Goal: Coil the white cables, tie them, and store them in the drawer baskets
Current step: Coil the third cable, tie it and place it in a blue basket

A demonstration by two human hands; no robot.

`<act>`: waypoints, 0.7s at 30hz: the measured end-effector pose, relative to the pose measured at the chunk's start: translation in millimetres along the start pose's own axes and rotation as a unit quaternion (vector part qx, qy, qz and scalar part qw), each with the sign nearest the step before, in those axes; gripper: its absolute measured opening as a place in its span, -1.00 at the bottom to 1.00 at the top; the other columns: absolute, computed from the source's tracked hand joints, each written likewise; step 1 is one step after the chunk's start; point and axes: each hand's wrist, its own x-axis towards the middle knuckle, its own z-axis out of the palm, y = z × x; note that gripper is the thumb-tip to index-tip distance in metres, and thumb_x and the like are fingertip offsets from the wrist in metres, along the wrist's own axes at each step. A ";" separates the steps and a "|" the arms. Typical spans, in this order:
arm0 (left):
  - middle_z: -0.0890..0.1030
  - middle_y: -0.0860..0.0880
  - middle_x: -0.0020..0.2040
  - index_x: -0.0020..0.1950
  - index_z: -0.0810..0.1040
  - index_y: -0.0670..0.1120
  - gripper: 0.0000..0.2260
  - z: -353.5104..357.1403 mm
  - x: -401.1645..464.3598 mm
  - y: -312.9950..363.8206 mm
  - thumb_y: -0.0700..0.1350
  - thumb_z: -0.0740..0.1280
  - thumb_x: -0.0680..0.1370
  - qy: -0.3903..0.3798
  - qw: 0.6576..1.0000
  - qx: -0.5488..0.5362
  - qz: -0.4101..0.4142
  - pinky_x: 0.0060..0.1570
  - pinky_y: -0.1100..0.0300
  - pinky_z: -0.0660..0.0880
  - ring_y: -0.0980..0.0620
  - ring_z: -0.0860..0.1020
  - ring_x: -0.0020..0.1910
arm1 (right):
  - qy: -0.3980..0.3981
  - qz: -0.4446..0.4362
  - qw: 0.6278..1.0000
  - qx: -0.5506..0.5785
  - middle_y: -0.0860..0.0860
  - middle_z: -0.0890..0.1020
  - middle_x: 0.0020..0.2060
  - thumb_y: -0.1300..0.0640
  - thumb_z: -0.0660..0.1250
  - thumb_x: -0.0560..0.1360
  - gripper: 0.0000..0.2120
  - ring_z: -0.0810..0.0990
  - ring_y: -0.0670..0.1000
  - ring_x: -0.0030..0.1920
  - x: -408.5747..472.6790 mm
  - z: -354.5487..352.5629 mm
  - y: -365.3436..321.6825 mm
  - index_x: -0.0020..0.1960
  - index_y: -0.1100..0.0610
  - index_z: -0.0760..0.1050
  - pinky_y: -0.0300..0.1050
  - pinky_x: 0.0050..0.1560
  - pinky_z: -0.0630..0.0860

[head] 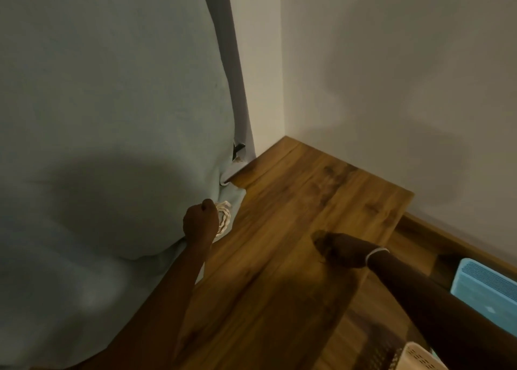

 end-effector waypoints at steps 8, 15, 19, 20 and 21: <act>0.66 -0.27 -0.11 -0.09 0.60 -0.39 -0.61 -19.2 12.4 -8.0 -0.13 0.11 0.63 -0.011 0.997 -0.053 -0.051 -0.23 0.17 0.41 -0.19 0.62 -0.11 | 0.031 -0.010 0.999 -0.037 0.00 0.39 0.43 0.02 0.14 0.66 -0.60 0.36 0.04 0.44 0.6 20.7 0.6 0.44 0.14 0.40 -0.18 0.49 0.15; 0.65 -0.33 -0.04 -0.04 0.58 -0.42 -0.61 -46.4 17.7 -8.0 -0.13 0.10 0.64 0.007 0.996 -0.086 -0.024 -0.24 0.15 0.46 -0.16 0.57 -0.16 | 0.263 -0.217 0.895 0.287 -0.10 0.63 -0.28 0.01 0.24 0.61 -0.81 0.62 -0.07 -0.26 -16.5 -23.7 -152.4 -0.12 -0.04 0.57 -0.09 -0.19 0.55; 0.63 -0.31 0.03 0.07 0.54 -0.32 -0.64 -63.8 21.0 -11.5 -0.04 0.14 0.61 -0.004 0.991 -0.128 -0.034 0.08 -0.11 0.57 -0.31 0.60 0.03 | 0.295 -0.256 0.818 0.422 0.10 0.63 -0.35 0.13 0.27 0.61 -0.79 0.59 -0.04 -0.41 -22.8 -49.1 -251.6 -0.02 0.24 0.61 -0.13 -0.36 0.61; 0.63 -0.31 0.00 0.03 0.54 -0.32 -0.66 -68.3 21.2 -10.3 -0.06 0.14 0.62 0.002 0.990 -0.141 -0.033 0.05 -0.09 0.57 -0.29 0.60 0.00 | 0.308 -0.235 0.806 0.447 0.08 0.63 -0.37 0.12 0.30 0.60 -0.79 0.60 -0.04 -0.44 -19.3 -47.9 -266.3 -0.05 0.24 0.61 -0.14 -0.39 0.60; 0.63 -0.29 -0.05 -0.04 0.55 -0.32 -0.68 -72.9 21.7 -8.1 -0.10 0.13 0.62 0.014 0.988 -0.150 -0.029 -0.04 -0.03 0.55 -0.26 0.60 -0.07 | 0.323 -0.209 0.794 0.470 0.05 0.64 -0.39 0.09 0.33 0.58 -0.78 0.61 -0.03 -0.47 -14.0 -44.9 -278.3 -0.11 0.23 0.61 -0.10 -0.40 0.61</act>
